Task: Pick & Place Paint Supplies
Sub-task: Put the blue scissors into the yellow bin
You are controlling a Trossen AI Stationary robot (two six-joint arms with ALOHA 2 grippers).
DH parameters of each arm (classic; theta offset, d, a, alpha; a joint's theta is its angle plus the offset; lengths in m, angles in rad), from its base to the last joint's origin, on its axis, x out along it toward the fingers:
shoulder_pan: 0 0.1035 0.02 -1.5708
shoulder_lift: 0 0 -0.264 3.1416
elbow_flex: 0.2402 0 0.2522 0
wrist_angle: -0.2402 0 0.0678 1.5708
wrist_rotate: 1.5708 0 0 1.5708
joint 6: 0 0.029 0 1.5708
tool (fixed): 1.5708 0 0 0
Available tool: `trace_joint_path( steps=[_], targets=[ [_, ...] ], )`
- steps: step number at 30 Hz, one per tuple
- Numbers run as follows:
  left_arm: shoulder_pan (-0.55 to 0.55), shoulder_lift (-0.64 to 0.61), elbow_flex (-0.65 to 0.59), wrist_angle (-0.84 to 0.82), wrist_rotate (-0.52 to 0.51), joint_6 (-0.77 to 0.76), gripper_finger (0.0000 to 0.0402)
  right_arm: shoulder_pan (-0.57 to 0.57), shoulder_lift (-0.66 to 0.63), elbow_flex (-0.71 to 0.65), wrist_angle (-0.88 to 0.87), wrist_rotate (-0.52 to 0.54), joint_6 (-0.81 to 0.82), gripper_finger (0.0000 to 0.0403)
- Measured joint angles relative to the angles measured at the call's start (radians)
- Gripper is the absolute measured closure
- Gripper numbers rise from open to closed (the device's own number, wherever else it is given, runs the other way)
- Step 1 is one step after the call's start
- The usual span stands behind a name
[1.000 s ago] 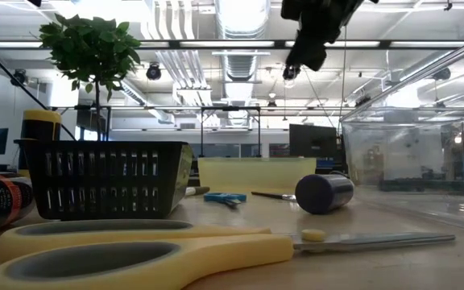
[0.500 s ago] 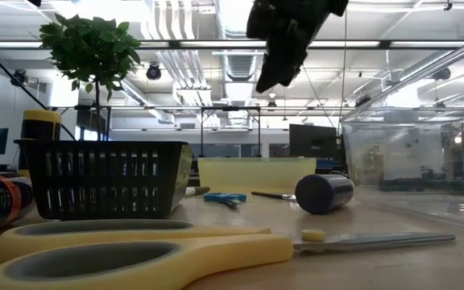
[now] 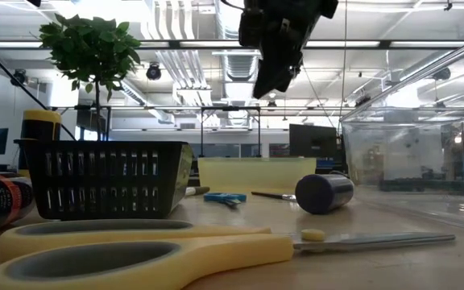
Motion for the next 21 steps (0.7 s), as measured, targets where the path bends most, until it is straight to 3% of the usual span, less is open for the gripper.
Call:
trace_joint_path(
  steps=[10,16,21],
  targets=[
    [0.0,0.0,0.0,-0.016,0.0,0.0,0.0344,0.101,0.003,-0.008,0.021,0.099,-0.172,0.0194],
    [0.0,-0.001,0.0,-0.018,0.0,0.0,0.0344,0.166,0.003,-0.054,0.082,0.226,-0.317,0.0179],
    [0.0,-0.001,0.0,-0.034,0.0,0.018,0.0344,0.186,0.003,-0.113,0.168,0.236,-0.317,0.0179]
  ],
)
